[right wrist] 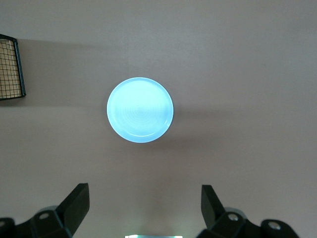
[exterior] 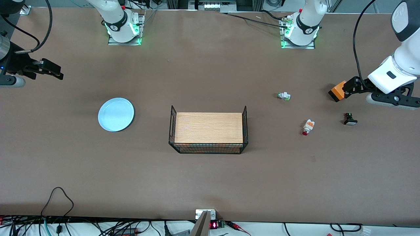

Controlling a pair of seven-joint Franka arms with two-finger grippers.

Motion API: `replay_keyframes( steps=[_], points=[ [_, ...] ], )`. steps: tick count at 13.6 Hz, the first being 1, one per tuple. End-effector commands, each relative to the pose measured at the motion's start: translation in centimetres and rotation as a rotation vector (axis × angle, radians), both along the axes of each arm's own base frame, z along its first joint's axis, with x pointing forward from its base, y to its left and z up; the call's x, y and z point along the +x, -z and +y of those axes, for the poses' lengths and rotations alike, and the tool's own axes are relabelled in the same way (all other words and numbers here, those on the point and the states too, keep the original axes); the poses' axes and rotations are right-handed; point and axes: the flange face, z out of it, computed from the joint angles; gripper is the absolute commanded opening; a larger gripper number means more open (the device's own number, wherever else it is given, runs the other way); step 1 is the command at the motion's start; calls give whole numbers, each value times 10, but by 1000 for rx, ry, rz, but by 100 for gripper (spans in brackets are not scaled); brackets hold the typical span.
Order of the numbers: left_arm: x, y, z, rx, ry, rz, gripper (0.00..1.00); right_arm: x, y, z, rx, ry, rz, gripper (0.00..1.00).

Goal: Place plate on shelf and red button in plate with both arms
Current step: 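Move the right gripper toward the light blue plate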

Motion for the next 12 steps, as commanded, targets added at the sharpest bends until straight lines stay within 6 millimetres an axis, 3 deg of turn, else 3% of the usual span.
replay_keyframes(
  steps=[1, 7, 9, 12],
  points=[
    [0, -6, 0, -18, 17, -4, 100, -6, -6, -1, -3, 10, 5, 100],
    [0, -5, 0, -18, 17, -2, 100, -6, -8, 5, -5, 0, 13, 100],
    [0, -5, 0, -18, 19, -2, 100, 3, 9, 3, -6, 7, 29, 100],
    [0, -5, 0, -18, 17, -1, 100, 21, 55, 2, -16, 4, 33, 100]
  ],
)
